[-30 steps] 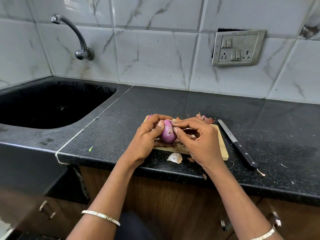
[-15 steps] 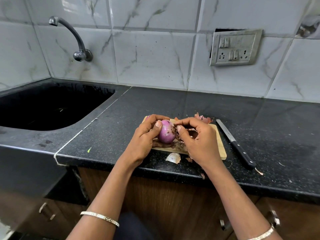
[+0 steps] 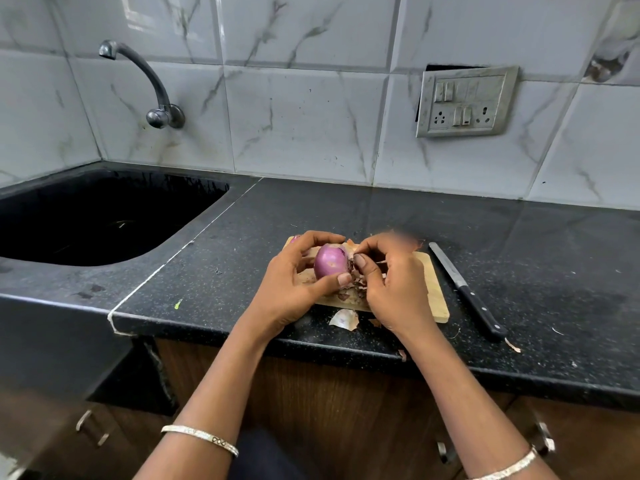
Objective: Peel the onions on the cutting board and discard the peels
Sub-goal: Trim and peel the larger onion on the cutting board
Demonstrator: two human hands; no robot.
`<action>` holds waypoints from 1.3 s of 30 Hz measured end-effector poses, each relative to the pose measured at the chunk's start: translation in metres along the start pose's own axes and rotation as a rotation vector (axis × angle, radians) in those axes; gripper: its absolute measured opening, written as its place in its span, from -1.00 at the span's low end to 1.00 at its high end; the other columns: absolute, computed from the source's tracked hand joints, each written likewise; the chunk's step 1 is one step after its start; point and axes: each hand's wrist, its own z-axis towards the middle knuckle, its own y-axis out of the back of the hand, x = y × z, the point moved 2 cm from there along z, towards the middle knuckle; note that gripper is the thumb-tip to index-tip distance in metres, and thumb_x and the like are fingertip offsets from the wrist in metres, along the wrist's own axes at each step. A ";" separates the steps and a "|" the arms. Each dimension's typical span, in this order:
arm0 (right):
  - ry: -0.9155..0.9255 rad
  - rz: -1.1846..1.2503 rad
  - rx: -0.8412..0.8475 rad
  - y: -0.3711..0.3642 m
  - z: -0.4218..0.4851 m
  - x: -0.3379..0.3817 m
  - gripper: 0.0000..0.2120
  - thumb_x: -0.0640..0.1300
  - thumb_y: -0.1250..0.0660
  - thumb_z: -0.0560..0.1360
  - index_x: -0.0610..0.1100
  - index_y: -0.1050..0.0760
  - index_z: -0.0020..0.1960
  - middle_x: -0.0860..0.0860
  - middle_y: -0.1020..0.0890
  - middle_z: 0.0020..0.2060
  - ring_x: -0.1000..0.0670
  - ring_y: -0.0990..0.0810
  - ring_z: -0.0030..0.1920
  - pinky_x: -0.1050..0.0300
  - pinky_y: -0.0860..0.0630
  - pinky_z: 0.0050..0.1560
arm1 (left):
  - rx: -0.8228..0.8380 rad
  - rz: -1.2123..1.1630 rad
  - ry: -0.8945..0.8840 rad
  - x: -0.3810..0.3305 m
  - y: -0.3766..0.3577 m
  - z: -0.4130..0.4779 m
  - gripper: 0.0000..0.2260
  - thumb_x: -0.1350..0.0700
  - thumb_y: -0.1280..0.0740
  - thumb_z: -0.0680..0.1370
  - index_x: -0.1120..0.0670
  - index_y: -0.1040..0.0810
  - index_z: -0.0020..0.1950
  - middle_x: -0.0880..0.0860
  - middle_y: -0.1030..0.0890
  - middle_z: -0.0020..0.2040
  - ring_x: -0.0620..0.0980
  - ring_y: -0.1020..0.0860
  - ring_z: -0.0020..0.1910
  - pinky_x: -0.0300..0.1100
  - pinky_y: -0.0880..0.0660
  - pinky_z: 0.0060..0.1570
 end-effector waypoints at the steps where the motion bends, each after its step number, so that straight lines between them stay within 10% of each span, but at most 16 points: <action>1: -0.019 0.001 -0.049 0.002 0.000 0.000 -0.76 -0.44 -0.29 0.51 -0.12 -0.56 -0.02 0.05 -0.61 -0.11 0.11 -0.59 -0.05 0.40 -0.43 0.01 | -0.010 0.033 -0.028 0.000 0.000 0.001 -0.58 0.06 -0.58 0.42 -0.10 -0.60 0.24 0.00 -0.63 0.19 -0.06 -0.63 0.14 0.02 -0.56 0.27; 4: -0.085 0.020 -0.248 0.011 0.000 -0.002 -0.54 -0.56 -0.13 0.41 -0.15 -0.57 0.09 0.00 -0.59 0.00 0.06 -0.66 -0.04 0.18 -0.62 -0.01 | -0.031 0.040 -0.053 0.001 0.000 0.001 -0.58 0.19 -0.58 0.44 -0.05 -0.58 0.25 0.00 -0.62 0.19 -0.03 -0.63 0.15 0.01 -0.57 0.27; 7: -0.130 -0.003 -0.275 0.021 0.000 -0.001 -0.63 -0.49 -0.19 0.46 -0.12 -0.64 0.00 0.09 -0.69 -0.21 0.19 -0.66 -0.16 0.40 -0.51 -0.03 | -0.048 0.019 -0.029 0.003 -0.001 0.000 -0.58 0.18 -0.57 0.43 -0.09 -0.56 0.22 0.03 -0.61 0.17 0.05 -0.66 0.11 0.00 -0.64 0.15; 12: -0.064 -0.349 -0.140 0.042 -0.006 0.009 -0.78 0.12 -0.29 0.52 0.05 -0.65 -0.11 0.17 -0.70 -0.09 0.11 -0.64 -0.04 -0.13 -0.48 0.23 | -0.051 0.145 -0.036 0.004 -0.001 0.003 -0.59 0.20 -0.57 0.46 -0.02 -0.53 0.24 -0.02 -0.61 0.18 -0.09 -0.62 0.15 -0.27 -0.55 0.15; 20: -0.728 -0.928 0.175 0.104 -0.021 -0.029 -0.57 0.17 -0.33 0.58 -0.10 -0.56 0.28 -0.13 -0.56 0.24 -0.23 -0.48 0.29 -0.18 -0.46 0.22 | -0.052 0.094 0.032 0.007 0.001 0.003 -0.59 0.16 -0.56 0.48 -0.02 -0.51 0.26 -0.08 -0.60 0.20 -0.17 -0.60 0.17 -0.30 -0.54 0.18; 30: -0.752 -0.673 0.110 0.098 -0.013 -0.023 -0.75 -0.14 -0.34 0.58 -0.23 -0.47 0.20 -0.19 -0.62 0.05 -0.24 -0.60 0.06 0.00 -0.42 -0.07 | -0.054 0.027 0.052 0.005 0.000 0.004 -0.58 0.22 -0.59 0.41 0.01 -0.57 0.20 -0.03 -0.62 0.21 -0.18 -0.61 0.18 -0.30 -0.56 0.16; 36: -0.447 -0.371 0.046 0.071 -0.033 0.036 -0.61 -0.23 -0.32 0.58 0.02 -0.24 0.29 0.00 -0.58 -0.11 0.08 -0.53 -0.34 0.35 -0.31 -0.49 | -0.074 0.026 0.052 0.007 0.001 0.006 -0.57 0.19 -0.62 0.36 -0.02 -0.61 0.17 -0.06 -0.64 0.19 -0.20 -0.61 0.17 -0.29 -0.57 0.15; 39: -0.347 -0.351 0.147 0.047 -0.045 0.053 -0.56 -0.11 -0.27 0.63 0.17 -0.23 0.42 0.07 -0.59 -0.08 0.07 -0.56 -0.24 0.23 -0.34 -0.37 | -0.092 0.023 0.049 0.008 0.001 0.006 -0.56 0.19 -0.64 0.33 -0.03 -0.63 0.15 -0.06 -0.66 0.16 -0.18 -0.62 0.15 -0.25 -0.59 0.14</action>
